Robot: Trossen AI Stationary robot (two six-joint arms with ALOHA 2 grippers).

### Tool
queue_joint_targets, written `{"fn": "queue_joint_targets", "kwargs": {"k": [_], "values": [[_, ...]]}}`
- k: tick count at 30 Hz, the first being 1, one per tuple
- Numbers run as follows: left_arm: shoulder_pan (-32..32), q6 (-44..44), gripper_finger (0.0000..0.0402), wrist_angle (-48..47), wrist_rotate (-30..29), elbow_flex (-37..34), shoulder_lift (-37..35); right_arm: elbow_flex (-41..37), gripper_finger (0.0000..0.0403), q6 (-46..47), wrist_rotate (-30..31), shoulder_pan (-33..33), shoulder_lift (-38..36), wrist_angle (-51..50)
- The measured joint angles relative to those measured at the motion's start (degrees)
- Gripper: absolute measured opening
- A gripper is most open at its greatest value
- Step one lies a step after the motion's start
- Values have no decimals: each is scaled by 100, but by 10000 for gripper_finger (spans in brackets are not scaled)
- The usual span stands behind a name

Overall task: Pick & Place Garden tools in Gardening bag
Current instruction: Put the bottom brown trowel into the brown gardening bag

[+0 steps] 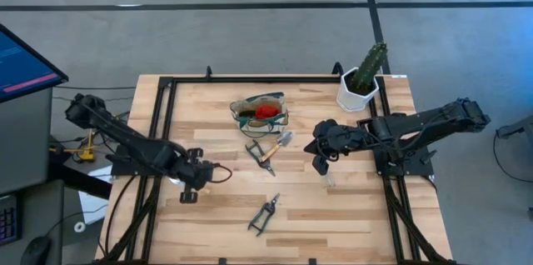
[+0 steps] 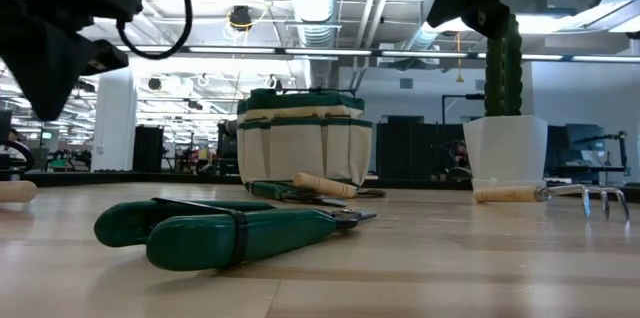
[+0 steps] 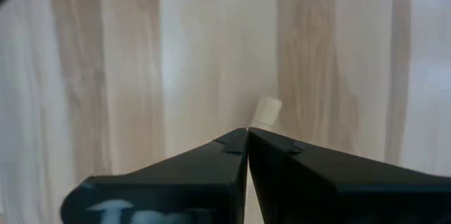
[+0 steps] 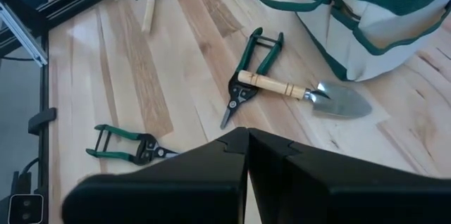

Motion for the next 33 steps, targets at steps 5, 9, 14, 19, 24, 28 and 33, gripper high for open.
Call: {"fn": "queue_joint_targets", "kwargs": {"k": [5,9,14,19,24,28,33], "values": [[-72,-2,2,-50,262,0,-1,0,0,-33,2,0,0,0],[-101,-1,2,-230,592,0,-1,0,0,-35,2,0,0,0],[-101,-8,3,-473,662,0,-2,0,0,-37,2,0,0,0],[-101,-549,22,-449,588,-209,-5,0,0,-40,2,0,0,-1],[-101,-803,62,-423,1001,-733,-5,0,0,-53,2,1,0,-2],[-99,-816,94,-355,1218,-912,-5,0,0,-55,2,0,0,-2],[-98,-761,127,-206,1005,-922,-5,0,0,-55,2,0,0,-4]]}}
